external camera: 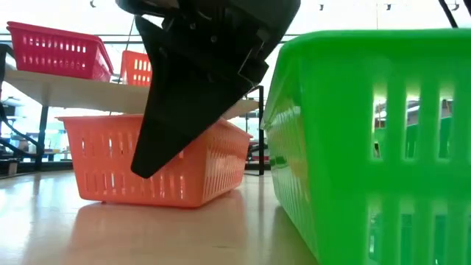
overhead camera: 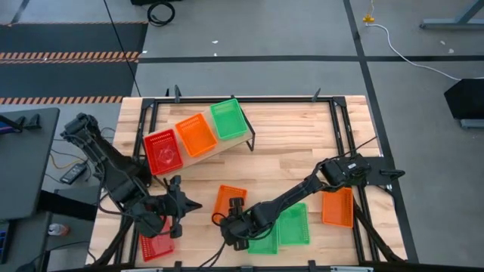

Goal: Stack baskets on shelf by color
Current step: Stack the left orange bin on the orange bin on the shelf

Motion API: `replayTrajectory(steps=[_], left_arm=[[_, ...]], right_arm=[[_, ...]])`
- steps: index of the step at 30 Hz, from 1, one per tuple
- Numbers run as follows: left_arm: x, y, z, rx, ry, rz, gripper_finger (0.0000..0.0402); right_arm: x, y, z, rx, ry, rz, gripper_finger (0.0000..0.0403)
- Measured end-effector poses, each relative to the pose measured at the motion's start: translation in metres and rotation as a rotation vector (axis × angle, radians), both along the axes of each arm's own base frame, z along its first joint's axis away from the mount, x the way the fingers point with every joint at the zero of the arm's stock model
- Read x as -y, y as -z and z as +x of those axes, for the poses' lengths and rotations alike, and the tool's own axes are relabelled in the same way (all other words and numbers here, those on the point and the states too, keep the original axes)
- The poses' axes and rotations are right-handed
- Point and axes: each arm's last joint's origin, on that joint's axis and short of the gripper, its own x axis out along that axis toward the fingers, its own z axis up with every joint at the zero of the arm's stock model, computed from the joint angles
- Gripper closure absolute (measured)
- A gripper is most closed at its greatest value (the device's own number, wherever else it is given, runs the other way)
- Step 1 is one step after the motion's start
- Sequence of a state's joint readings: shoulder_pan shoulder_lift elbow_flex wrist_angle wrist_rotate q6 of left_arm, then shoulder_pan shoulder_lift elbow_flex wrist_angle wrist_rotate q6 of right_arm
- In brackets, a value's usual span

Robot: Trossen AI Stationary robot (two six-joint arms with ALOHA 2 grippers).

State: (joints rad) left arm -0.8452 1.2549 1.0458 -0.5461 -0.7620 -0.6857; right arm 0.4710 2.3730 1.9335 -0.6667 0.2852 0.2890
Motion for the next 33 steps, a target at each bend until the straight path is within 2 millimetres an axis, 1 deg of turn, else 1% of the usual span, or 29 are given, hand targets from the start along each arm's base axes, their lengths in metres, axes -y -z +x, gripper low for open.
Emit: replayTrajectory(steps=[5,8,10,12,17,18,22,25,33], left_arm=[[0.0,-0.001,0.0,0.007,0.001,-0.006,0.0388],[0.001,-0.001,0.001,0.017,-0.006,-0.008,0.0389],[0.0,-0.002,0.001,0.037,-0.03,-0.014,0.0391],[0.001,-0.004,0.003,0.067,-0.052,-0.026,0.0392],[0.004,-0.012,0.006,0.138,-0.04,-0.033,0.0388],[0.005,-0.013,0.007,0.15,-0.031,-0.029,0.0386],[0.008,-0.019,0.009,0.188,0.008,-0.029,0.0382],[0.009,-0.02,0.009,0.197,0.026,-0.015,0.0385],[0.014,-0.025,0.008,0.223,0.073,-0.052,0.0386]], right_arm=[[-0.002,0.0,-0.001,0.004,-0.017,-0.016,0.0202],[-0.001,0.0,-0.002,0.002,-0.014,-0.049,0.0219],[0.001,0.001,-0.003,-0.015,-0.027,-0.072,0.0244],[0.001,0.002,-0.004,-0.029,-0.044,-0.089,0.0279],[0.001,0.002,-0.005,-0.047,-0.102,-0.126,0.0385],[0.001,0.002,-0.005,-0.047,-0.122,-0.132,0.0391],[-0.002,0.0,-0.009,-0.08,-0.158,-0.171,0.039],[-0.005,-0.013,-0.013,-0.106,-0.167,-0.215,0.0396],[-0.015,-0.068,-0.024,-0.118,-0.223,-0.398,0.0395]])
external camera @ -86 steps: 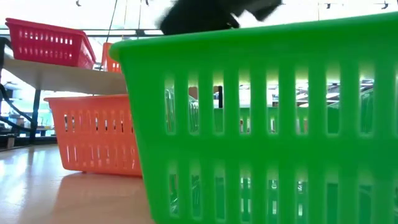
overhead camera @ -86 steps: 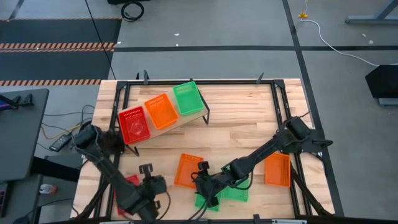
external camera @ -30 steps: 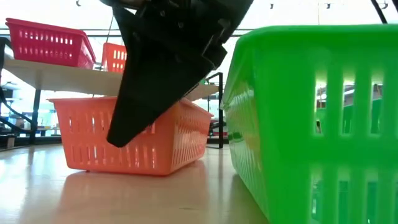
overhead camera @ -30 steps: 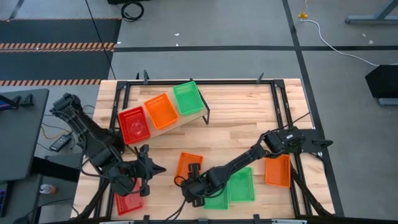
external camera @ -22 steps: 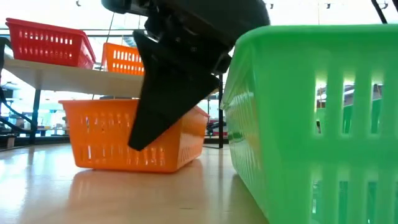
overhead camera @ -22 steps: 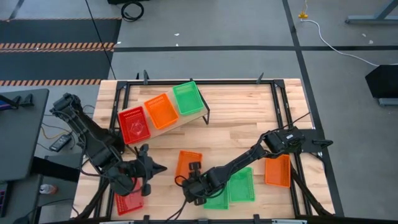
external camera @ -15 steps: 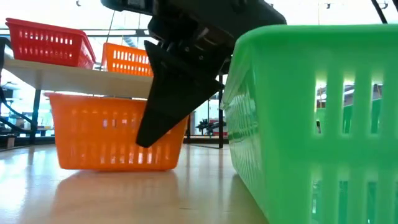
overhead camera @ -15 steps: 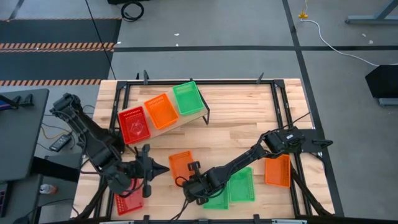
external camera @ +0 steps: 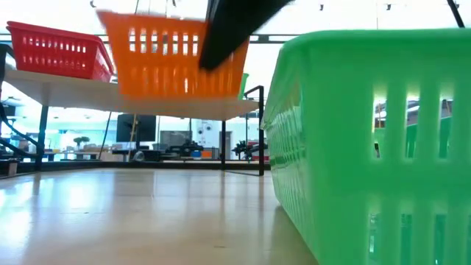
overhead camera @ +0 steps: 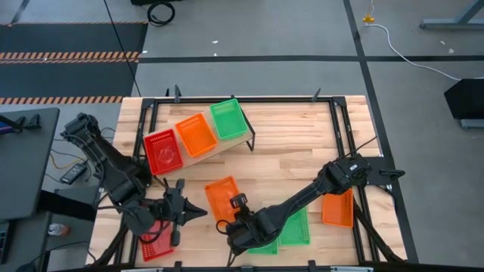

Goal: Stack baskets on shelf by color
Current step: Stack the left orange bin on the orange bin on the shelf

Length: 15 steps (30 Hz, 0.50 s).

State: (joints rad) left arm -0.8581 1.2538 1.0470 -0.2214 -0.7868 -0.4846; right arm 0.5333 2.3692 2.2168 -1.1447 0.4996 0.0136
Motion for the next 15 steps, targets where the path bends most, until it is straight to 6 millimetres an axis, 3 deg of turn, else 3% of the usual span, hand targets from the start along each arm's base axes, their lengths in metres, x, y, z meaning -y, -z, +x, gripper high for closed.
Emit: replayTrajectory(steps=[8,15], left_arm=[[0.011,-0.009,-0.01,0.077,0.077,0.104,0.0395],[0.01,0.001,-0.017,0.013,0.015,0.165,0.0396]], right_arm=[[0.014,-0.045,-0.009,0.0,-0.023,-0.122,0.0395],[0.042,-0.081,-0.012,0.036,-0.037,-0.116,0.0395]])
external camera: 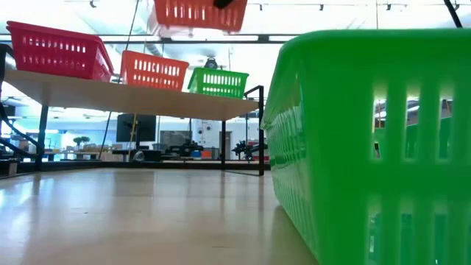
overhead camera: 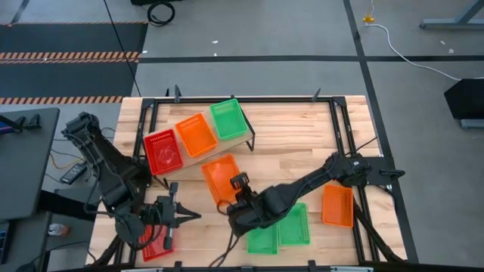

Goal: Stack baskets on shelf by color
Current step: Stack the left orange bin on the orange bin on the shelf

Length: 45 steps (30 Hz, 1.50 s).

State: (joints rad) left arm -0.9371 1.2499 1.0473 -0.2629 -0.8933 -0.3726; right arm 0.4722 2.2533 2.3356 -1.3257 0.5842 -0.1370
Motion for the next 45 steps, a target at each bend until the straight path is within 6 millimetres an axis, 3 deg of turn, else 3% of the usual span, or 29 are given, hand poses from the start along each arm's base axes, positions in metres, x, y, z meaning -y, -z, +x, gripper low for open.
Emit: replayTrajectory(steps=[8,15,31,38,45], left_arm=[[-0.026,0.013,-0.003,-0.243,-0.166,-0.038,0.0396],[-0.04,-0.006,-0.002,-0.31,-0.2,-0.001,0.0396],[-0.065,-0.072,0.013,-0.227,-0.165,0.121,0.0392],[-0.066,-0.084,0.003,-0.197,-0.143,0.125,0.039],[-0.068,-0.085,0.003,-0.179,-0.186,0.118,0.0389]], right_arm=[[0.033,-0.052,-0.007,0.122,-0.042,0.053,0.0395],[0.067,-0.078,-0.001,0.183,-0.136,0.099,0.0395],[0.171,-0.087,0.031,0.276,-0.252,0.2,0.0395],[0.214,-0.086,0.039,0.335,-0.243,0.264,0.0395],[0.244,-0.066,0.049,0.309,-0.234,0.336,0.0395]])
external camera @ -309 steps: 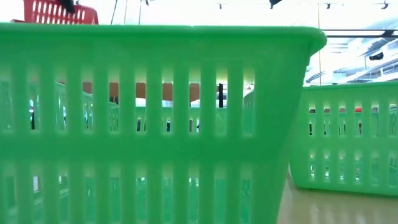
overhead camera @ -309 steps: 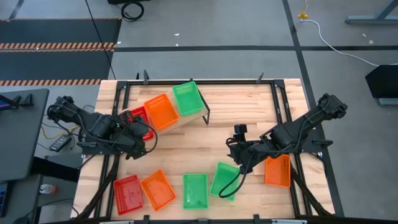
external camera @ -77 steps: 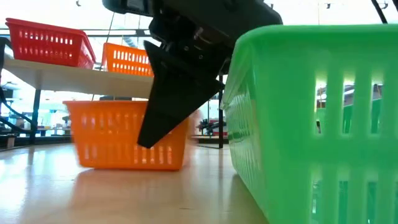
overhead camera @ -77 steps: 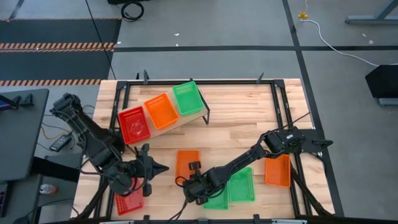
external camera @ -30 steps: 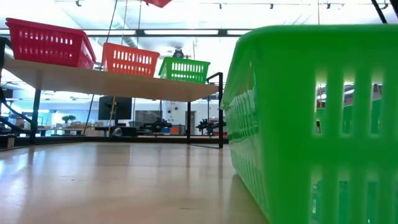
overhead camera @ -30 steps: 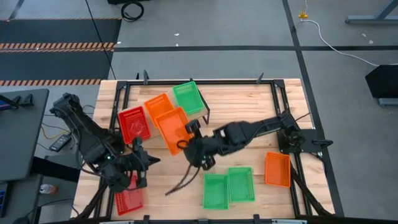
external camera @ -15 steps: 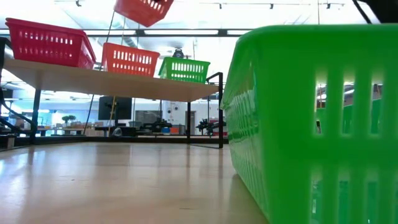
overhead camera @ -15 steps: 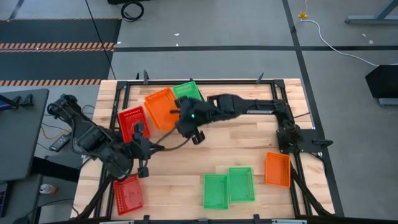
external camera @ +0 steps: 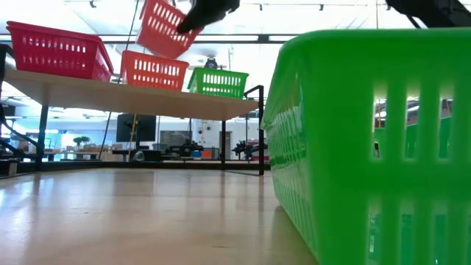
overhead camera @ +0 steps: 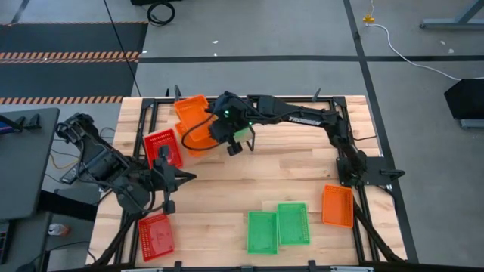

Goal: Stack baskets on shelf by color
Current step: Stack the left orange bin on the orange bin on the shelf

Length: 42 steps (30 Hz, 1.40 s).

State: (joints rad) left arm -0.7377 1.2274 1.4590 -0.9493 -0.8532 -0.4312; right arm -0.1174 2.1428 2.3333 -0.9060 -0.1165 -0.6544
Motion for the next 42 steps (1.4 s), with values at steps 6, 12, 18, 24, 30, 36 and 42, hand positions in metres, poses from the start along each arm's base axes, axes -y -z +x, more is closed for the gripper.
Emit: replayTrajectory(steps=[6,12,18,24,30,36,42], left_arm=[[-0.003,0.0,0.002,0.003,-0.022,0.006,0.0394],[-0.002,0.0,0.001,0.003,-0.024,0.003,0.0387],[-0.003,0.001,0.002,0.011,-0.04,-0.015,0.0394],[-0.002,0.001,0.002,0.018,-0.051,-0.038,0.0386],[0.001,0.003,0.006,0.017,-0.059,-0.048,0.0376],[0.004,0.008,0.011,0.017,-0.089,-0.01,0.0386],[0.012,0.018,0.02,0.047,-0.162,0.035,0.0388]], right_arm=[[0.008,0.016,0.009,-0.033,0.008,0.01,0.0395],[0.008,0.015,0.009,-0.023,0.013,0.018,0.0393],[0.007,0.023,0.009,-0.051,0.024,0.042,0.0391],[0.007,0.022,0.009,-0.044,0.025,0.077,0.0383],[0.007,0.022,0.009,-0.044,0.024,0.079,0.0355],[0.006,0.022,0.009,-0.046,0.022,0.079,0.0322],[0.005,0.022,0.009,-0.047,0.032,0.094,0.0301]])
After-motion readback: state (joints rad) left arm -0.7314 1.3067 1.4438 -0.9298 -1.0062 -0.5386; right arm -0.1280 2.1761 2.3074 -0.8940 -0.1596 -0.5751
